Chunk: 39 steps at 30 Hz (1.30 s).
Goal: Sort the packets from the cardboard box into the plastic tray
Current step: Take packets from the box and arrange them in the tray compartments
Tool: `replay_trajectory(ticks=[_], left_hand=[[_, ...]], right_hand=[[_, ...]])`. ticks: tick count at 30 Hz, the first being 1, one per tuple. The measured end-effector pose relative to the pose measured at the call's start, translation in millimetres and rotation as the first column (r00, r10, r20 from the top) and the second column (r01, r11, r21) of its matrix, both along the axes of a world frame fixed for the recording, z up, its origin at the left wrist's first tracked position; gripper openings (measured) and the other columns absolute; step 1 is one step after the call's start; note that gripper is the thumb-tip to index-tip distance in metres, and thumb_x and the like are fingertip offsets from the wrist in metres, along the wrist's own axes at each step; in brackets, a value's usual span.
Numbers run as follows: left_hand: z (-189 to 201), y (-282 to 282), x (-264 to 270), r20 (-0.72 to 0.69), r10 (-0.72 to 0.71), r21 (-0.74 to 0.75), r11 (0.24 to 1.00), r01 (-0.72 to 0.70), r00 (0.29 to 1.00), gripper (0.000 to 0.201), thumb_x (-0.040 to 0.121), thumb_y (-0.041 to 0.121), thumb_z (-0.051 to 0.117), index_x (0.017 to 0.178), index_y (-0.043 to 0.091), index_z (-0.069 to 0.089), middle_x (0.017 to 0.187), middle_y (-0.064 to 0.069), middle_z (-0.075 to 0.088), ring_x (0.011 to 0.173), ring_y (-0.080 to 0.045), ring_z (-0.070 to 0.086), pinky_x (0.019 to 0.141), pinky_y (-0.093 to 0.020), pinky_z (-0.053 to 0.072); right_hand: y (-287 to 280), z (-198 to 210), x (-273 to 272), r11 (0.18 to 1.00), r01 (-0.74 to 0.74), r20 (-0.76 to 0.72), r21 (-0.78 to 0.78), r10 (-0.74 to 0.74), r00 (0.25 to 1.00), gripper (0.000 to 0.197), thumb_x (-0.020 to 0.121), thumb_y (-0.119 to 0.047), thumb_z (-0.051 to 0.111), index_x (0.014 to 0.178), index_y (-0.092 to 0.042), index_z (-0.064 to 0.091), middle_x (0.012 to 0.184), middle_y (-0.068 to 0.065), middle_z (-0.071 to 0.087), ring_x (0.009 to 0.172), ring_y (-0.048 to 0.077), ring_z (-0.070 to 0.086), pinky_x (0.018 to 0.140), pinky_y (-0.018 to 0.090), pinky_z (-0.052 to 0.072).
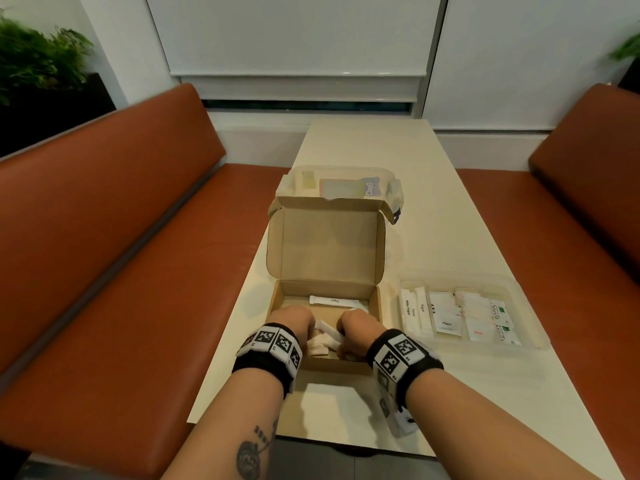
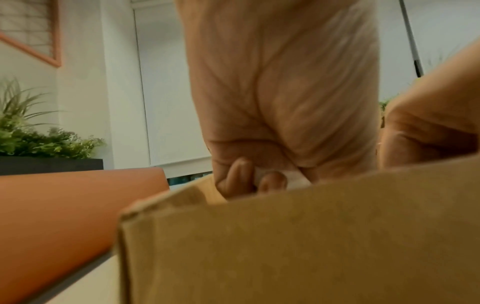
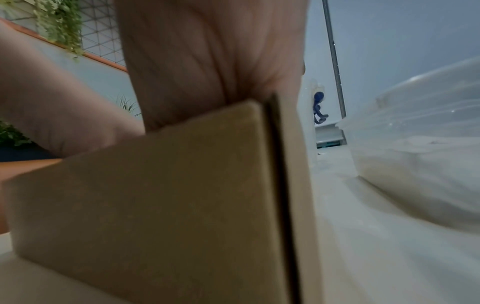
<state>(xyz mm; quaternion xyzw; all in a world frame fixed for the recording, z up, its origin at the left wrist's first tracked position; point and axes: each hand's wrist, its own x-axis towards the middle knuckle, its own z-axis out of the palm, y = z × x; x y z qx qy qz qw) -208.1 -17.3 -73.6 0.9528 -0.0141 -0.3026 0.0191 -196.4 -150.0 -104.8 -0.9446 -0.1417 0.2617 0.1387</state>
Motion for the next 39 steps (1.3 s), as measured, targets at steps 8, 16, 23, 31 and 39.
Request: replay_trajectory(ticks=[8,16,23,31,39], left_hand=[[-9.1,7.5,0.3,0.162,0.133,-0.198,0.975,-0.1,0.978,0.024,0.091,0.016,0.055,0.113,0.009,0.063,0.112,-0.01,0.066,0.102,-0.026,0.062,0.09,-0.035,0.051],[-2.4,-23.2,18.8,-0.011,0.689,-0.848,0.377,-0.372,0.725,0.027,0.093,0.016,0.045,0.116,0.01,0.058,0.112,-0.013,0.061,0.099,-0.027,0.057,0.086,-0.035,0.045],[1.2,-72.2,25.4,-0.398,0.67,-0.903,-0.167,-0.395,0.626,0.012,0.094,0.008,0.044,0.103,0.009,0.052,0.082,-0.013,0.059,0.063,-0.02,0.061,0.049,-0.027,0.051],[3.9,-125.2,29.8,-0.309,0.548,-0.946,-0.095,-0.308,0.778,0.025,0.086,0.029,0.068,0.104,0.013,0.066,0.074,0.001,0.063,0.057,-0.01,0.053,0.053,-0.023,0.045],[-4.9,-149.1,40.2,-0.193,0.644,-0.955,0.05,-0.292,0.74,0.008,0.092,0.015,0.057,0.096,0.011,0.063,0.077,-0.001,0.065,0.062,-0.01,0.053,0.054,-0.022,0.046]], right_hand=[[-10.9,3.7,4.6,0.931,0.187,0.103,0.312,-0.229,0.968,0.019,0.076,-0.019,0.077,0.09,-0.007,0.071,0.088,0.008,0.069,0.078,0.019,0.062,0.07,0.029,0.05],[-37.0,33.5,10.1,0.65,0.292,0.021,0.702,-0.428,0.903,0.019,0.072,-0.021,0.081,0.067,-0.025,0.063,0.058,-0.009,0.058,0.053,0.004,0.055,0.046,0.009,0.041],[-78.7,45.8,9.4,0.462,0.352,-0.082,0.814,-0.509,0.857,0.01,0.073,-0.023,0.079,0.075,-0.021,0.07,0.068,0.0,0.067,0.062,0.01,0.061,0.062,0.022,0.052],[-123.9,33.5,11.2,0.472,0.386,-0.06,0.793,-0.569,0.82,0.034,0.074,-0.011,0.077,0.052,-0.02,0.053,0.039,-0.015,0.049,0.037,-0.002,0.047,0.04,0.007,0.036],[-152.0,23.3,15.6,0.398,0.448,-0.162,0.8,-0.576,0.801,0.012,0.085,-0.007,0.064,0.078,-0.011,0.072,0.061,0.0,0.062,0.05,0.008,0.055,0.05,0.011,0.046]])
